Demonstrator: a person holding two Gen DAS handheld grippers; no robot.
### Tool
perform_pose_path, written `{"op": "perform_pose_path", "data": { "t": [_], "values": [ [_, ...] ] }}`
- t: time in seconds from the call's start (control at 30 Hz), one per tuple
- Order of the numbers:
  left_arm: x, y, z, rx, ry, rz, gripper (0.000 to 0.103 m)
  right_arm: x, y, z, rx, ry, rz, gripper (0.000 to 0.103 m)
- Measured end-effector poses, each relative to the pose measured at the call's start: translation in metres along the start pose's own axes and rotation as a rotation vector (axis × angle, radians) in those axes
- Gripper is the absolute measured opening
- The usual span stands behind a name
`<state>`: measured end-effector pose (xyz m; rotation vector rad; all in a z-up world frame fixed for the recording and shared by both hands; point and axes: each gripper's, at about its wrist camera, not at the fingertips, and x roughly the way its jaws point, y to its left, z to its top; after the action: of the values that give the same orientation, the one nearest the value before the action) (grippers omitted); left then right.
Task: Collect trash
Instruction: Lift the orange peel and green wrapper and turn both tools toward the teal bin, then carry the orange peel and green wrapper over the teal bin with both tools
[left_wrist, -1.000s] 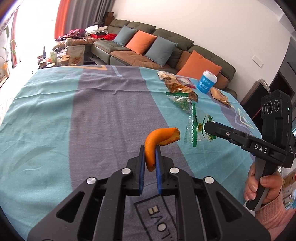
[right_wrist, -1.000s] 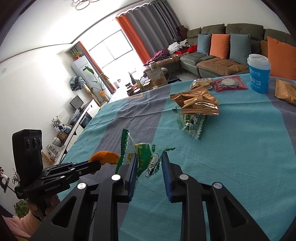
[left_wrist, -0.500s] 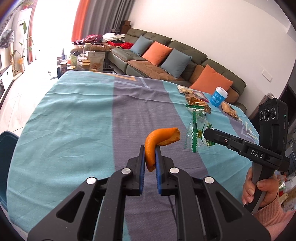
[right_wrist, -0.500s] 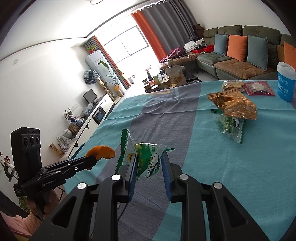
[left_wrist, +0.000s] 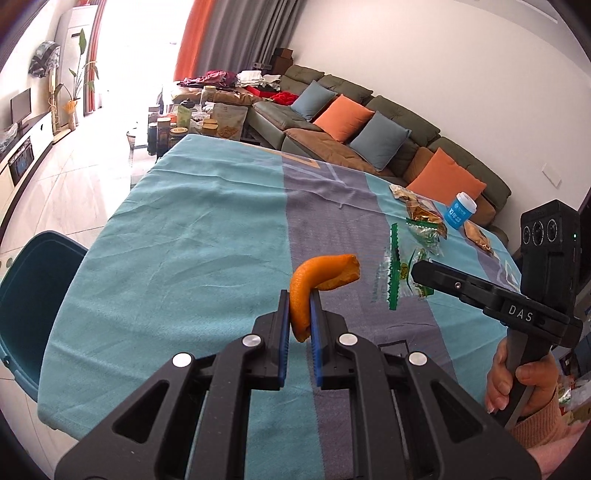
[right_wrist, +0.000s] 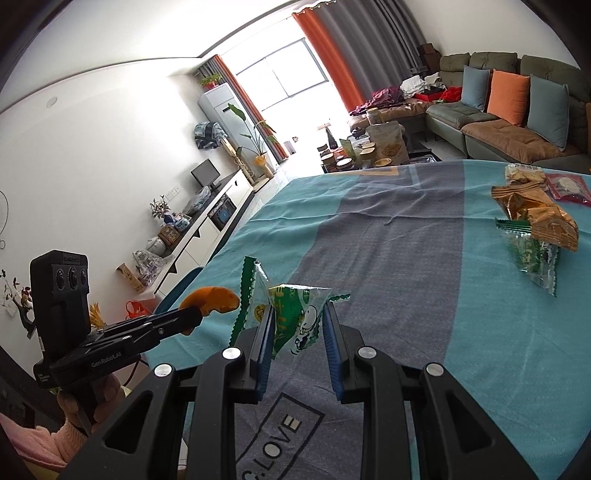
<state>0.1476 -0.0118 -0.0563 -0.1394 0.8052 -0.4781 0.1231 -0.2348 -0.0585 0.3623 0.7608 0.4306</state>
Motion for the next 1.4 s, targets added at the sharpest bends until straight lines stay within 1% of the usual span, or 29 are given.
{"op": "perform_pose_path", "data": {
  "t": [0.57, 0.9, 1.4],
  "values": [
    [-0.03, 0.03, -0.006, -0.054, -0.046, 0.072, 0.01, 0.029, 0.036, 0.002, -0.061, 0.048, 0.057, 0.024],
    [-0.048, 0.054, -0.012, -0.094, -0.072, 0.118, 0.01, 0.053, 0.06, 0.004, -0.098, 0.08, 0.094, 0.024],
    [-0.066, 0.09, -0.019, -0.164, -0.098, 0.171, 0.01, 0.078, 0.095, 0.006, -0.151, 0.119, 0.145, 0.024]
  ]
}}
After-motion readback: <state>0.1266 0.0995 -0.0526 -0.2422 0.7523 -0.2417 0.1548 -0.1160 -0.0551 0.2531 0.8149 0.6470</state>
